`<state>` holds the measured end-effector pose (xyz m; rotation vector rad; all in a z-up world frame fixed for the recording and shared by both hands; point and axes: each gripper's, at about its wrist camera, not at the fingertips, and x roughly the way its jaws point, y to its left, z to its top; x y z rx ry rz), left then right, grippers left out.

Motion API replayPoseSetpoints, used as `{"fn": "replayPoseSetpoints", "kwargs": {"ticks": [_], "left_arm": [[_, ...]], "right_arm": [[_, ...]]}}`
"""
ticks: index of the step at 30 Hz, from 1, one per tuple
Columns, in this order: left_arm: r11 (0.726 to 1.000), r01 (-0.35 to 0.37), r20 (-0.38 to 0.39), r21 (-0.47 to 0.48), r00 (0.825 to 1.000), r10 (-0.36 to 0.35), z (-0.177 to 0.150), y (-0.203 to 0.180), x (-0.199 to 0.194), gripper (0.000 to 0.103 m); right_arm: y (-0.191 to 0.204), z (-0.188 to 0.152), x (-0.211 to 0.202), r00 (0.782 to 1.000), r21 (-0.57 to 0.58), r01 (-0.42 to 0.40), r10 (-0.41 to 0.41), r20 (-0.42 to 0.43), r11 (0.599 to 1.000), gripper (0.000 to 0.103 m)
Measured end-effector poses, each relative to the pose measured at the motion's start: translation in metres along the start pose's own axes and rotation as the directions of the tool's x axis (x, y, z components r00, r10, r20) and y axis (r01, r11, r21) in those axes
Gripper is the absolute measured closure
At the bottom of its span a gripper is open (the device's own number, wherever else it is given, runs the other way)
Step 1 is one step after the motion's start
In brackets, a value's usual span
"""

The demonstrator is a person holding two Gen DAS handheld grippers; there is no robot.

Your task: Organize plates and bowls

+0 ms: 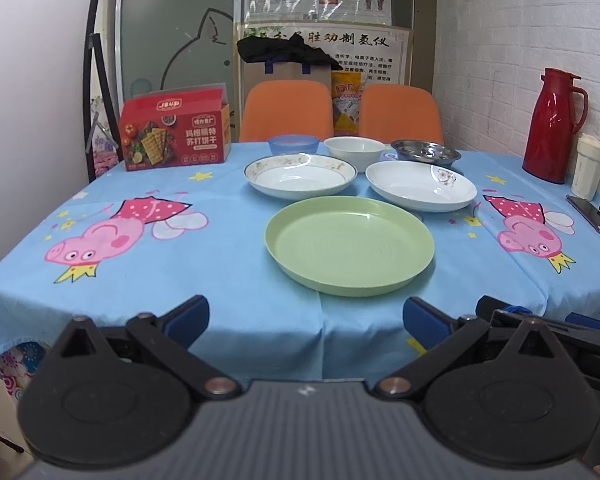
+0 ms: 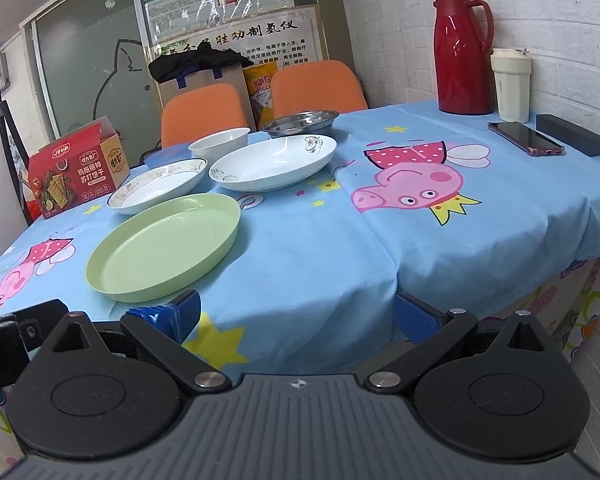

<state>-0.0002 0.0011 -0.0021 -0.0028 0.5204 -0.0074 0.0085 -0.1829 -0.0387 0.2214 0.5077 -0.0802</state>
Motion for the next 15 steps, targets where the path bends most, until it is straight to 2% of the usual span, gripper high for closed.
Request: {"fn": "replayPoseSetpoints", "kwargs": {"ticks": [15], "left_arm": [[1.0,-0.005,-0.011,-0.009,1.0,0.004,0.0007,0.0029,0.0034,0.0]], "right_arm": [[0.0006,-0.0024,0.0015,1.0,-0.009,-0.003,0.003,-0.006,1.0,0.013]]}}
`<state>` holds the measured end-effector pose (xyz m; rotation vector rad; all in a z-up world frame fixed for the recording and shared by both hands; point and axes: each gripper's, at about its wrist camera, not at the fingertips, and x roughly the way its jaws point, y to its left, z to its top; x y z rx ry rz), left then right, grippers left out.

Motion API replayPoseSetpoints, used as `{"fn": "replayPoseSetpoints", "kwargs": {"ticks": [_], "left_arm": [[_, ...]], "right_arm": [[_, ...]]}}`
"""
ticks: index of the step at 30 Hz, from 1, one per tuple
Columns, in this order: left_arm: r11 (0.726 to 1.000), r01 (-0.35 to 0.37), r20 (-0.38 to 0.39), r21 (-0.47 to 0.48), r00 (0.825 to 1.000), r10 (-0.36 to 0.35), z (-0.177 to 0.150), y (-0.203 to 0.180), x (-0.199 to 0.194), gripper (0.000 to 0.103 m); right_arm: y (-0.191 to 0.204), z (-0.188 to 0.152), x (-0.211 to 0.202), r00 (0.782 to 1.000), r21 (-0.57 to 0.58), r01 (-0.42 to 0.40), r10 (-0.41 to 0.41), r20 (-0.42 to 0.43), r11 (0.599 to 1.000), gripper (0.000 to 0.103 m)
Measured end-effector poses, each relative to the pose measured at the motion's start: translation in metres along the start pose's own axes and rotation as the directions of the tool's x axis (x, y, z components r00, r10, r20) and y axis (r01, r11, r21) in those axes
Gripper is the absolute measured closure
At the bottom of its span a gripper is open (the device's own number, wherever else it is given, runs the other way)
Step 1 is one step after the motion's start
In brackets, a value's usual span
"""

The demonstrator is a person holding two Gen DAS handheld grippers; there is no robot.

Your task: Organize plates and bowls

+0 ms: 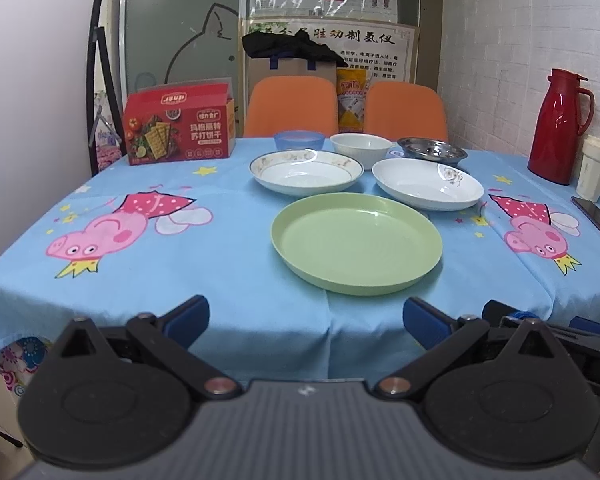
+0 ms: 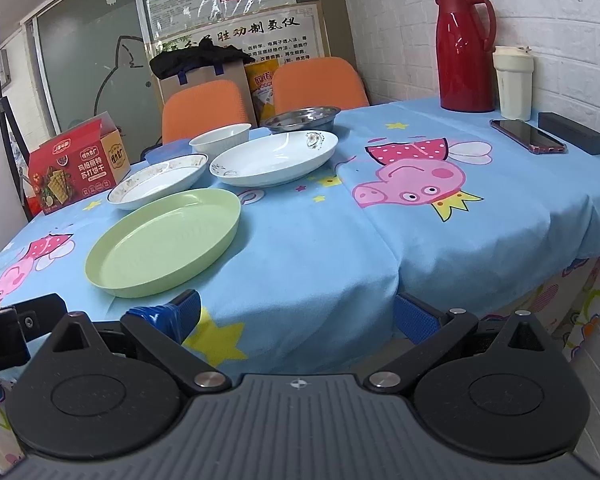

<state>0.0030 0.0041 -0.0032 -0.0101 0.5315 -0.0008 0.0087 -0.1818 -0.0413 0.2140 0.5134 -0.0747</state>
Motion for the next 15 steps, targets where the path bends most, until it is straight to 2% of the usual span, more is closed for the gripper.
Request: {"fn": "replayPoseSetpoints", "kwargs": {"ticks": [9,15], "left_arm": [[1.0,0.006,-0.008,0.007,1.0,-0.006,0.008,-0.002,0.006,0.0],[1.0,0.022,-0.015,0.016,1.0,-0.022,0.019,0.005,0.027,0.001]], "right_arm": [[0.001,0.003,-0.001,1.0,-0.008,-0.002,0.002,-0.003,1.0,0.013],[-0.001,0.008,0.005,1.0,-0.037,0.005,-0.005,0.011,0.999,0.013]]}}
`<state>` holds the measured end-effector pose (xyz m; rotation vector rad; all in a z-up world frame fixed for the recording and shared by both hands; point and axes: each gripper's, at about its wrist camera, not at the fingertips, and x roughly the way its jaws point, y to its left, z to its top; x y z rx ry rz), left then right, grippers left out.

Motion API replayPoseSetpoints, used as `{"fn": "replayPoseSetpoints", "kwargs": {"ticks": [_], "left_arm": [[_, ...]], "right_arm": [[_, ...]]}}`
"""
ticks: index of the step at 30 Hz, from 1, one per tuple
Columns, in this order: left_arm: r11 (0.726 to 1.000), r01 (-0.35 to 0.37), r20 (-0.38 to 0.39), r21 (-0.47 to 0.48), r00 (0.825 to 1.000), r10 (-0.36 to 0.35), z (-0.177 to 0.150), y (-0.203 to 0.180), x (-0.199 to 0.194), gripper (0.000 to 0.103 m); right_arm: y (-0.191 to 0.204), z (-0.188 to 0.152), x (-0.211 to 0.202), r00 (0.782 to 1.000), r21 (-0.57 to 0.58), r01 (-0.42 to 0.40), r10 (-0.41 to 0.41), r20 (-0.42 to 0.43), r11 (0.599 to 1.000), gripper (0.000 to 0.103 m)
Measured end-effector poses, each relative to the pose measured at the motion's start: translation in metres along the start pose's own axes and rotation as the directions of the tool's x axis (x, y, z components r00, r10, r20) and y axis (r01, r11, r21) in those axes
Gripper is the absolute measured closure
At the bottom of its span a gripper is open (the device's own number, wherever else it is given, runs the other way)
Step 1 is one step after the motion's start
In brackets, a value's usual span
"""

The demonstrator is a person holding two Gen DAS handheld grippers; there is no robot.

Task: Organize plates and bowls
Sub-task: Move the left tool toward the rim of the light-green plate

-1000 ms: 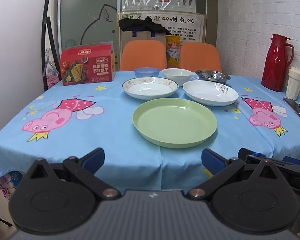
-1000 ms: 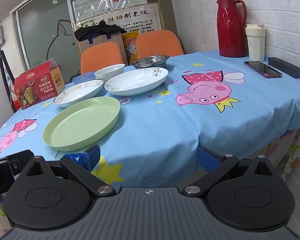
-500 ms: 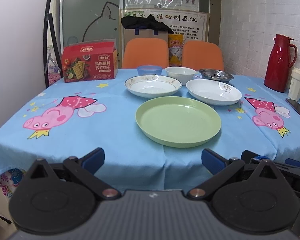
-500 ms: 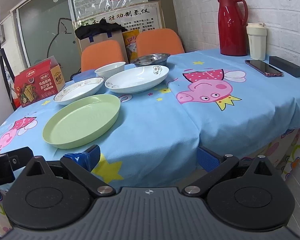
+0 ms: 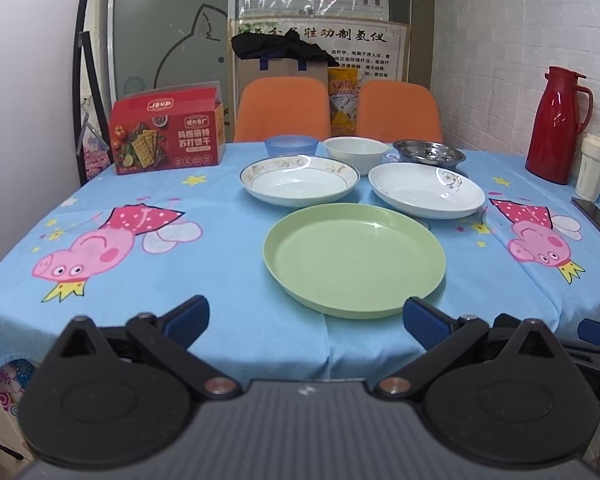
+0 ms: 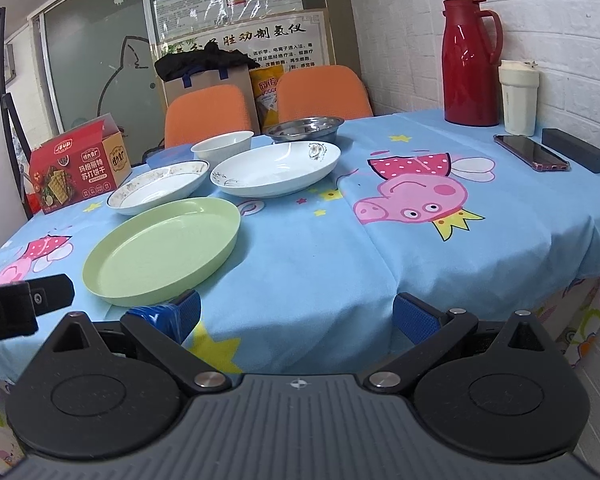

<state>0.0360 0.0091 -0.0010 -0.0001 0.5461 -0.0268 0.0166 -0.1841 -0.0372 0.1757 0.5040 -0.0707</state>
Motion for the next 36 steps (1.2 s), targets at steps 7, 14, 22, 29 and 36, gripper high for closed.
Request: {"fn": "replayPoseSetpoints", "kwargs": {"ticks": [7,14,22,29,36], "left_arm": [[0.998,0.028,-0.137,-0.058,0.99,-0.036,0.031,0.027,0.056,0.001],[0.996,0.045,-0.255,-0.078,0.965,-0.063,0.062,0.044,0.124,0.001],[0.996,0.092,-0.335,-0.014,0.938,-0.091,0.071,0.045,0.17,0.001],[0.992,0.118,-0.342,0.04,0.934,-0.098,0.067,0.034,0.172,0.0],[0.989,0.138,-0.346,0.044,0.931,-0.115,0.067,0.036,0.171,0.001]], "right_arm": [[0.006,0.017,0.042,0.995,-0.024,-0.055,0.052,-0.082,0.998,0.013],[0.031,0.044,0.1,0.979,-0.083,-0.124,0.109,-0.17,0.989,0.013],[0.058,0.054,0.133,0.969,-0.212,-0.177,0.132,-0.209,0.961,0.012],[0.055,0.05,0.132,0.972,-0.241,-0.201,0.162,-0.172,0.949,0.012],[0.065,0.058,0.136,0.962,-0.244,-0.204,0.148,-0.23,0.948,0.013]]}}
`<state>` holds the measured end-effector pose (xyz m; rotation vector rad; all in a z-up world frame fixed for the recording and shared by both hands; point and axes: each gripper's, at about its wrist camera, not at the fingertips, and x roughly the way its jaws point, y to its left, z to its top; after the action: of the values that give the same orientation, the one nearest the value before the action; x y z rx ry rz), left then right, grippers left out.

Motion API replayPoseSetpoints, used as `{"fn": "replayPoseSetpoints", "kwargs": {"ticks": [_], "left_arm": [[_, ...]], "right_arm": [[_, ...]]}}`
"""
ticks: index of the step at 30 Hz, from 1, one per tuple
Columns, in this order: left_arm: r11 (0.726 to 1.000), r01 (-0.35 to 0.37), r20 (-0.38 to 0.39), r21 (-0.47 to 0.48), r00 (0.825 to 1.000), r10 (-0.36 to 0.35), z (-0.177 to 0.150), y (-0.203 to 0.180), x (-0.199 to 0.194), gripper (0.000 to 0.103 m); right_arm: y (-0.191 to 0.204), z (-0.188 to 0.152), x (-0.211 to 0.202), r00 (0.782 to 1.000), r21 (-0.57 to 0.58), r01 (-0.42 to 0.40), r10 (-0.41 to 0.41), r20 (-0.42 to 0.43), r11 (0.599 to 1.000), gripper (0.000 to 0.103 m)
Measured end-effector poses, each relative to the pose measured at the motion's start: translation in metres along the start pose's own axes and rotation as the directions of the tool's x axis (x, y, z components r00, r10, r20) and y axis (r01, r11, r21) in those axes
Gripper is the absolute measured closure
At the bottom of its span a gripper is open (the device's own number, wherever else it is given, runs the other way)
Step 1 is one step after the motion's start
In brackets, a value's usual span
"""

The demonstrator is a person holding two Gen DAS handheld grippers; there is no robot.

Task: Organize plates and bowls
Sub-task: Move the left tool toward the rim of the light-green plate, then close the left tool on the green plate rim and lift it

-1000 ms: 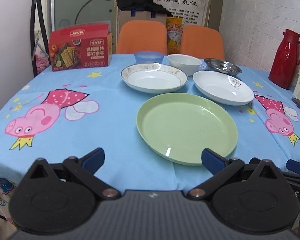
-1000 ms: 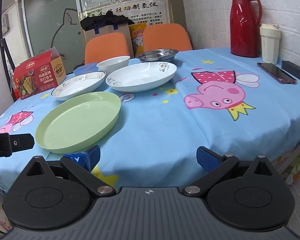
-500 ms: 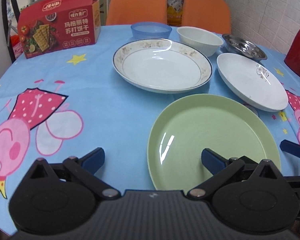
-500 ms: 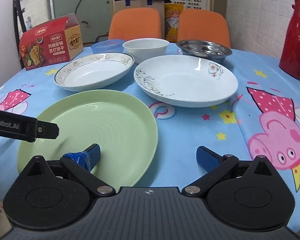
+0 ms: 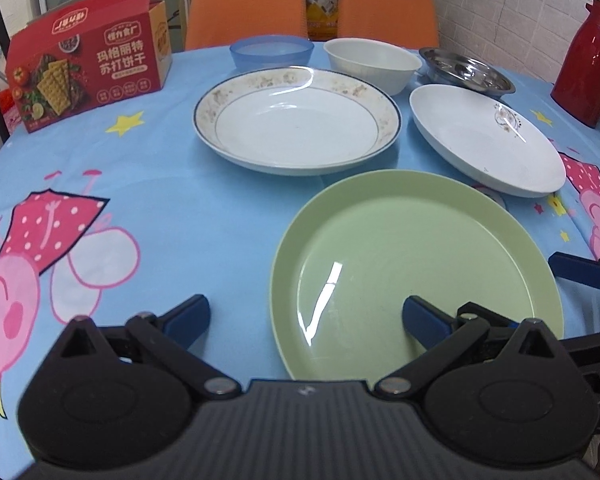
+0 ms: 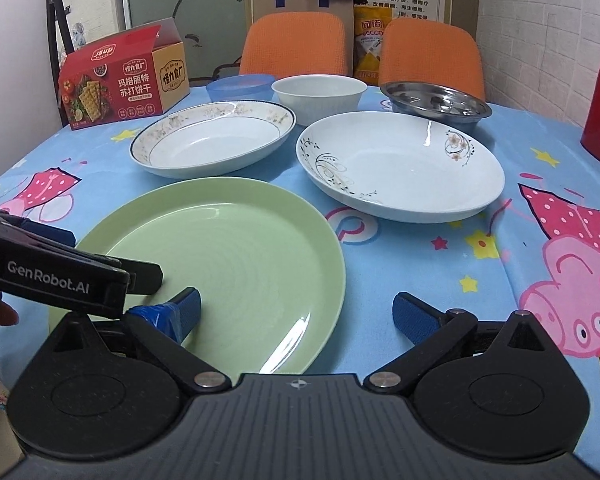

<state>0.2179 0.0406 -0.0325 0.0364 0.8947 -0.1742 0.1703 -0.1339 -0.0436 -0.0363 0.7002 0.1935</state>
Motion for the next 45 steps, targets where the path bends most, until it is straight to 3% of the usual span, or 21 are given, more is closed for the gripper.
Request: {"fn": "replayPoseSetpoints", "kwargs": {"ticks": [9,11,13,17,25,33,39,43,45], "left_arm": [[0.999,0.034,0.008,0.029,0.999,-0.034,-0.001,0.003,-0.002,0.006],[0.996,0.076,0.027,0.041,0.997,-0.078,-0.002,0.001,-0.006,0.032],[0.992,0.114,0.03,0.05,0.993,-0.116,-0.002,-0.005,-0.009,0.047],[0.994,0.107,0.031,0.021,0.994,-0.108,-0.002,-0.005,-0.01,0.05],[0.997,0.056,0.056,-0.054,0.997,-0.053,-0.006,0.019,-0.028,0.05],[0.988,-0.061,0.038,-0.139,0.997,0.067,-0.017,0.076,-0.044,0.05],[0.989,-0.056,0.023,-0.135,0.998,0.059,-0.014,0.081,-0.026,0.05],[0.989,-0.014,0.03,-0.145,0.999,0.019,-0.017,0.082,-0.021,0.037],[0.987,0.005,0.034,-0.158,0.999,0.0,-0.015,0.084,-0.022,0.036]], "right_arm": [[0.005,0.001,0.001,0.998,-0.049,-0.056,0.055,-0.008,0.997,0.021],[0.009,0.001,-0.001,0.998,-0.055,-0.067,0.067,-0.005,0.996,0.029],[0.016,0.001,-0.002,0.998,-0.056,-0.062,0.062,-0.001,0.996,0.031],[0.018,-0.002,-0.004,0.999,-0.027,-0.044,0.045,0.013,0.999,0.031],[0.041,0.003,-0.014,0.998,-0.019,-0.046,0.047,0.043,0.999,0.031],[0.094,0.014,0.001,0.98,-0.085,-0.189,0.193,0.042,0.978,0.03],[0.103,0.017,0.017,0.984,-0.101,-0.177,0.179,0.009,0.979,0.029],[0.099,0.01,0.019,0.985,-0.123,-0.171,0.173,0.004,0.978,0.027],[0.097,0.012,0.018,0.981,-0.122,-0.192,0.192,-0.01,0.974,0.028]]}}
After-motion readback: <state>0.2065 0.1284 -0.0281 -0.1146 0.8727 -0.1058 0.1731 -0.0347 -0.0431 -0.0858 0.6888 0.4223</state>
